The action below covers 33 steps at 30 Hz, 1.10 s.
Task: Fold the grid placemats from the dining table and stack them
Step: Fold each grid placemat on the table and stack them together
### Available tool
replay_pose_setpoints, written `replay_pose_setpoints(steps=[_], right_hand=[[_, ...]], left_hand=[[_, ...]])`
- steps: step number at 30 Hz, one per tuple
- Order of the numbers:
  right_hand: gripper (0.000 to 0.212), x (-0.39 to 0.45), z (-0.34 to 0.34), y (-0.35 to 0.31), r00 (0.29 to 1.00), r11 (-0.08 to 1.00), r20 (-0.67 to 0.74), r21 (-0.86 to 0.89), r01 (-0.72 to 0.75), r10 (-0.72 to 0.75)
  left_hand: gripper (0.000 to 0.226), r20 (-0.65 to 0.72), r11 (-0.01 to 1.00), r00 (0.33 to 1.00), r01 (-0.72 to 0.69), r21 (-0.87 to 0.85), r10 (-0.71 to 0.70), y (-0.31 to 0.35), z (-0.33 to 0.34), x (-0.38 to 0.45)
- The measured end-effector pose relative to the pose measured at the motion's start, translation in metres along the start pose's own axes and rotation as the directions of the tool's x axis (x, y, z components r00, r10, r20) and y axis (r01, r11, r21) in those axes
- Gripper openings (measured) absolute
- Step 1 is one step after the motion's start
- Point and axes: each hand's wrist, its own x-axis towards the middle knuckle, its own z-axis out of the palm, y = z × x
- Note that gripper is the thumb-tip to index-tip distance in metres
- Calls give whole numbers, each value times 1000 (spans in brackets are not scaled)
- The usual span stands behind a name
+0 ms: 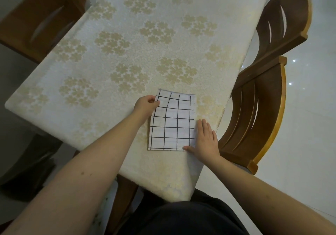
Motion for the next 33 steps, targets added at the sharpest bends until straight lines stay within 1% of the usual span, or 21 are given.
replay_pose_setpoints(steps=[2,4,9,13,14,15,17,18,20,22,24,26,29,30,31,33], right_hand=[[124,0,1,0,1000,1000,-17,3,-13,13],[125,0,0,-1,999,1000,-24,-2,-31,31],[126,-3,0,-3,996,997,-32,-10,-80,80],[124,-1,-4,-7,989,990,23,-8,-143,143],[119,-2,-6,-8,985,985,34,22,-172,171],[111,-3,-7,-8,981,979,33,66,-195,193],[84,-8,-10,-6,978,967,11,148,-206,207],[74,-12,-11,-6,978,965,-4,163,-203,207],[70,-19,-13,-6,975,963,-51,177,-203,215],[68,-25,-13,-8,962,947,-108,234,-219,249],[65,-27,-12,-11,947,929,-151,289,-232,283],[61,-28,-10,-16,934,930,-199,281,-236,297],[51,-27,-6,-29,925,950,-278,249,-190,258],[49,-25,-5,-33,930,957,-288,242,-158,226],[49,-24,-4,-37,940,967,-287,227,-118,182],[49,-18,-1,-44,961,984,-267,174,-30,77]], left_hand=[[25,19,998,999,-42,-36,43,1,-8,-5],[15,61,995,994,-84,-53,87,-1,-16,-12],[10,171,979,964,-197,-52,203,-13,-37,-27],[11,211,969,946,-248,-20,246,-30,-47,-36],[12,223,967,942,-256,2,249,-35,-48,-39],[15,239,963,937,-268,29,254,-39,-50,-41],[26,268,939,921,-322,121,282,-48,-50,-43],[30,284,913,909,-363,185,304,-52,-49,-44],[33,331,854,885,-428,297,328,-63,-46,-45],[34,366,819,874,-449,357,319,-73,-45,-46],[34,371,829,883,-423,365,288,-79,-47,-48],[33,362,843,886,-416,341,290,-81,-47,-51],[25,334,850,887,-424,314,319,-82,-42,-57],[27,330,829,882,-444,339,337,-83,-39,-57],[34,337,787,869,-478,390,361,-84,-35,-58],[50,378,648,832,-554,523,406,-88,-25,-56]])
